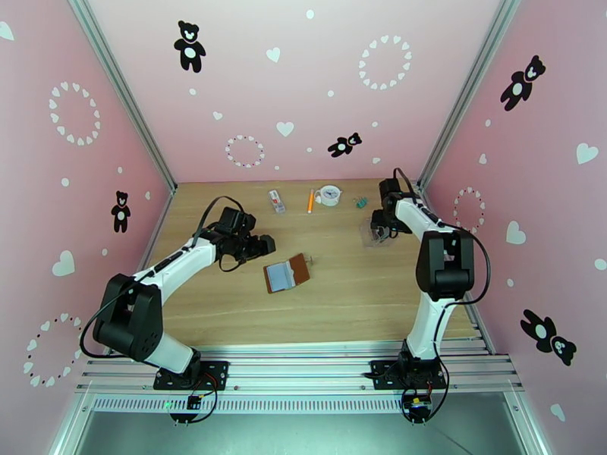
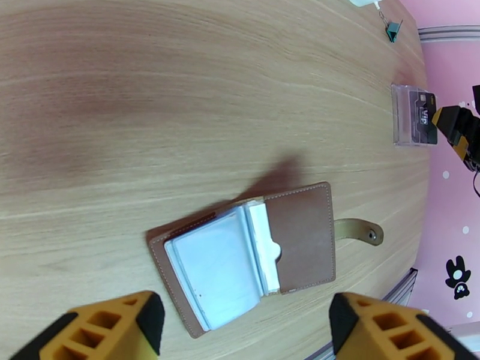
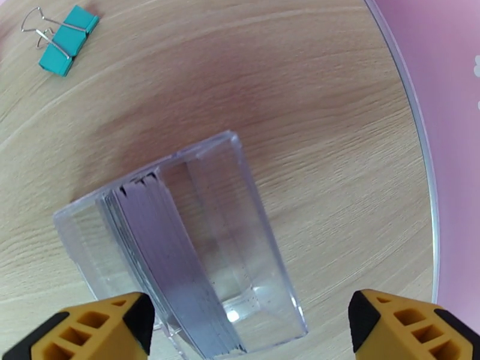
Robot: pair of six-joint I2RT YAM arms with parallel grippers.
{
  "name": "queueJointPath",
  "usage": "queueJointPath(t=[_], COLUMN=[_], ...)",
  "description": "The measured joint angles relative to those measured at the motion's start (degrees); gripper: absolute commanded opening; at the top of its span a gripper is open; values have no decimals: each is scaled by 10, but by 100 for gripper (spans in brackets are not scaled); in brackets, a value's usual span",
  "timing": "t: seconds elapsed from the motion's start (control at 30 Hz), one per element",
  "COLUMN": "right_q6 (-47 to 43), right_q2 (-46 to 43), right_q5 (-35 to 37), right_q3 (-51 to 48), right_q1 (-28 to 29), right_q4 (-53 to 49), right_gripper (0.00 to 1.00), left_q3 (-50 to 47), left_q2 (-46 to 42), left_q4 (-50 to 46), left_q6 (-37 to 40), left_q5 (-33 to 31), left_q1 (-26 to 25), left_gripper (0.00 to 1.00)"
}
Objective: Put the credit cards into the card holder
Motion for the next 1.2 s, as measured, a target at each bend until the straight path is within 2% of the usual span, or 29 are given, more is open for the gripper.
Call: queueJointPath(t=[0.37, 0.67, 0.77, 0.93, 1.2], right_q6=[-23, -96, -127, -174, -214], right_q2=[-3, -25, -25, -7, 40], right_q5=[-35, -35, -25, 2, 77], right_q3=[-1, -3, 31, 140, 274], right_q1=[21, 74, 110, 159, 154], right_q4=[17, 73, 68, 59, 20], right_gripper=[90, 90, 90, 90, 90], left_q3=[7, 30, 33, 41, 50], left_q2=[18, 31, 31, 33, 33], left_q4=[0, 0, 0, -7, -31], left_q6=[0, 0, 0, 0, 7], left_q5=[4, 6, 6, 6, 5], left_q1=[-11, -21, -25, -28, -30], left_gripper=[78, 78, 78, 78, 78])
